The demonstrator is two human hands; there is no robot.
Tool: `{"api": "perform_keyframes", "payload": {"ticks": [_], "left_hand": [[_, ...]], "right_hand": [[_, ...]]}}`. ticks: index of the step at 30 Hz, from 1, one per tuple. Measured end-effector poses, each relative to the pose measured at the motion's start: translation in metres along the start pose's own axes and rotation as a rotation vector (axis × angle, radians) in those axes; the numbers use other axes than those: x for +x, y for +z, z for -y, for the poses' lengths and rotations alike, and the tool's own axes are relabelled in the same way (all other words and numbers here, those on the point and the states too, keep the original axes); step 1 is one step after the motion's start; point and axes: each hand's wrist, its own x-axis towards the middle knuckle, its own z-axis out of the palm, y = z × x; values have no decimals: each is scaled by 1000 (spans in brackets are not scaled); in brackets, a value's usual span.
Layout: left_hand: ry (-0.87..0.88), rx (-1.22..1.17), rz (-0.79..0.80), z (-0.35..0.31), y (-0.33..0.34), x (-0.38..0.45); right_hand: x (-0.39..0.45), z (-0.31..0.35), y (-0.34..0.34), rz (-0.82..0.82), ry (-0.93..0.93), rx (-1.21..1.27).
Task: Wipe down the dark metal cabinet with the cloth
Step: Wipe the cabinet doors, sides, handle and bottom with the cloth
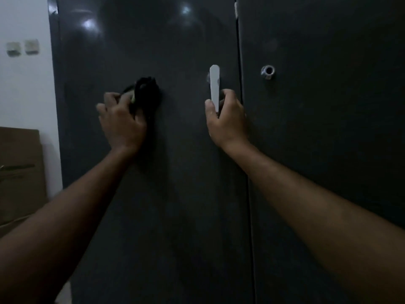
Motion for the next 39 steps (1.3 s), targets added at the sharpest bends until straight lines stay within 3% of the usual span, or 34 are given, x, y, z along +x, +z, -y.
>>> {"api": "perform_keyframes", "payload": {"ticks": [1, 2, 3, 7, 9, 10, 12, 14, 16, 18, 21, 25, 27, 30, 35, 39], "left_hand": [[-102, 4, -6, -14, 3, 2], [-83, 14, 12, -28, 7, -5], [39, 2, 55, -39, 10, -19], [823, -64, 318, -32, 9, -76], [1056, -32, 328, -18, 5, -66], [1066, -15, 292, -14, 6, -52], [834, -23, 160, -16, 11, -12], [414, -37, 31, -30, 17, 40], [140, -58, 10, -53, 23, 76], [202, -42, 33, -71, 26, 81], [510, -48, 149, -61, 18, 37], [875, -52, 332, 11, -8, -61], [954, -22, 347, 50, -25, -89], [755, 26, 289, 87, -44, -64], [47, 68, 135, 92, -49, 62], [57, 26, 107, 60, -37, 104]], "right_hand": [[4, 4, 3, 12, 41, 33], [9, 8, 5, 15, 80, 88], [15, 12, 6, 15, 127, 165], [41, 26, 1, 111, 374, 536], [47, 30, -2, 174, 417, 606], [48, 31, -3, 194, 418, 602], [46, 30, -2, 226, 408, 570], [45, 30, -1, 238, 410, 554], [46, 30, -2, 232, 428, 547], [45, 32, -4, 245, 450, 563], [43, 35, -5, 255, 437, 569], [37, 41, -3, 169, 404, 535], [35, 47, -3, 131, 394, 515], [35, 53, -4, 104, 367, 446], [37, 54, -4, 45, 313, 370], [38, 53, 0, 9, 311, 332]]}}
